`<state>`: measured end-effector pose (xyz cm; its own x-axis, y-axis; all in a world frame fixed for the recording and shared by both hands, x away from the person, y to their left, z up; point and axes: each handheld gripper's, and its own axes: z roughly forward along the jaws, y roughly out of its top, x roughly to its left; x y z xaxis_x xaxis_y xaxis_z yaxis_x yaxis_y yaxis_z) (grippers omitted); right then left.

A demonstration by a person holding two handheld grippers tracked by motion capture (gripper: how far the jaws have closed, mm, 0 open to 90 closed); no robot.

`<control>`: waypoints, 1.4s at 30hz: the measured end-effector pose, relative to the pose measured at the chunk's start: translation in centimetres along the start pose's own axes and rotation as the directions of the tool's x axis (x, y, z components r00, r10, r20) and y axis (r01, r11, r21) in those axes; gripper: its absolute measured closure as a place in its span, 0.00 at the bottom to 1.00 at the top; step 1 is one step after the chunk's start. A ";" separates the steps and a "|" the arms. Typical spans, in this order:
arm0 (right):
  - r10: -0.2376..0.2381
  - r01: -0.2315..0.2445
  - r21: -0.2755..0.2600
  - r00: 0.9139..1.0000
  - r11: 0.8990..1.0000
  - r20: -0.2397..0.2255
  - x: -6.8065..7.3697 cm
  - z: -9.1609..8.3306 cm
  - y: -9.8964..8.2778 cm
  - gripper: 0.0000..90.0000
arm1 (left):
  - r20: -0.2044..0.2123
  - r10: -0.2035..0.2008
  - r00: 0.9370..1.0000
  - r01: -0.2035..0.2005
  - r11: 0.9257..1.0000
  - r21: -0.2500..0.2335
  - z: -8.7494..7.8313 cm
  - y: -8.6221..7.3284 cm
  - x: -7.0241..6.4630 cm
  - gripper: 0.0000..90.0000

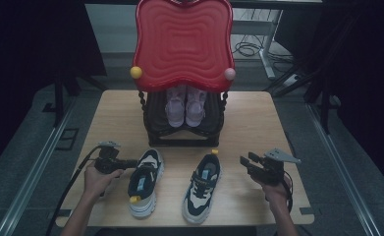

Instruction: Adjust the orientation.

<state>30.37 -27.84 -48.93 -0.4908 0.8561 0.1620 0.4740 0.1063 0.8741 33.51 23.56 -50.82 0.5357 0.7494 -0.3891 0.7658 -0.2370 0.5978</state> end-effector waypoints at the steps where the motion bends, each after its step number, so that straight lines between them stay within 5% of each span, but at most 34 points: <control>1: 0.001 -0.001 0.001 1.000 1.000 0.000 0.0 0.0 0.0 0.62 | 0.004 0.002 1.000 -0.002 1.000 0.001 0.2 0.1 -0.1 1.00; 18: 0.002 -0.002 0.002 1.000 1.000 -0.001 0.0 0.0 0.0 0.62 | 0.030 0.016 0.999 -0.016 1.000 -0.013 1.4 0.9 -0.5 1.00; 31: -0.002 0.002 -0.002 1.000 1.000 0.004 0.0 -0.3 0.0 0.62 | -0.080 0.038 0.996 -0.050 0.987 -0.152 -3.8 -0.2 -0.7 1.00; 36: -0.012 0.012 0.012 1.000 1.000 0.000 0.1 -0.5 -0.3 0.61 | -0.075 0.004 0.997 -0.019 0.980 -0.200 -4.6 -1.9 -0.3 0.97; 38: -0.012 0.013 0.015 1.000 1.000 -0.006 0.1 -0.7 -0.5 0.61 | -0.100 0.015 0.995 -0.032 0.984 -0.174 -4.6 -2.1 -0.3 0.94; 42: -0.034 0.034 0.027 0.999 0.999 -0.022 0.3 -0.8 -0.7 0.61 | -0.113 0.010 0.994 -0.032 0.982 -0.188 -4.6 -2.4 -0.5 0.77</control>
<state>29.30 -28.08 -49.18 -0.5225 0.8406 0.1425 0.4763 0.1492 0.8665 29.78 26.63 -48.84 0.5000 0.8120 -0.3011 0.6680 -0.1403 0.7308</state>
